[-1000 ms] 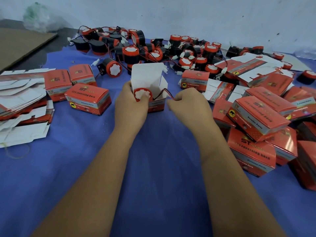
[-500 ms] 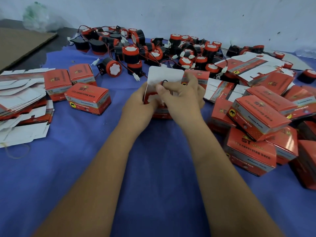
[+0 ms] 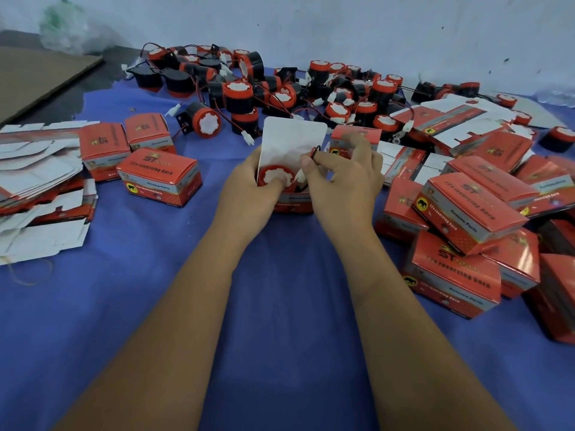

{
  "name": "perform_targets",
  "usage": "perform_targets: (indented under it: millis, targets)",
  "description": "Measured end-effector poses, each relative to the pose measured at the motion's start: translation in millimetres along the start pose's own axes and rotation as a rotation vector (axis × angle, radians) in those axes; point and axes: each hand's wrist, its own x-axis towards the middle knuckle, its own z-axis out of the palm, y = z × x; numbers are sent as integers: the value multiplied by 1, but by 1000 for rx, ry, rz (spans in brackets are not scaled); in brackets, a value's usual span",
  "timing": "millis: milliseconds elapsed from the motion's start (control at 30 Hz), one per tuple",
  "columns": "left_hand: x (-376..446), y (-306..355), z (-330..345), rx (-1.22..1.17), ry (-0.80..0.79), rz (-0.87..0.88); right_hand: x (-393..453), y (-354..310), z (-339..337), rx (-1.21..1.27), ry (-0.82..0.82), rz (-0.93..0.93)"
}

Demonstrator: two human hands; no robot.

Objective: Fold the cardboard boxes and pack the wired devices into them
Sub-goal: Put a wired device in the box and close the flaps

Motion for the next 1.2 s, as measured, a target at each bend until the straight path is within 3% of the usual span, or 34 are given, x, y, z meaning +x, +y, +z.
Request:
perform_targets:
  millis: [200, 367, 467, 733, 1033, 1133, 1200]
  targets:
    - [1, 0, -1, -7, -26, -23, 2, 2, -1, 199, 40, 55]
    - [-1, 1, 4, -41, 41, -56, -2, 2, -8, -197, -69, -302]
    - [-2, 2, 5, -48, 80, -89, -4, 0, -10, -290, -64, -397]
    - [-3, 8, 10, -111, 142, -123, -9, -7, -5, -318, -69, -282]
    - [1, 6, 12, -31, 152, -125, -10, -5, -4, -311, -136, -277]
    - [1, 3, 11, -40, 146, -135, -12, -7, -3, -169, -66, -239]
    - [3, 1, 10, -28, 143, -126, -11, -9, -5, 123, 13, -167]
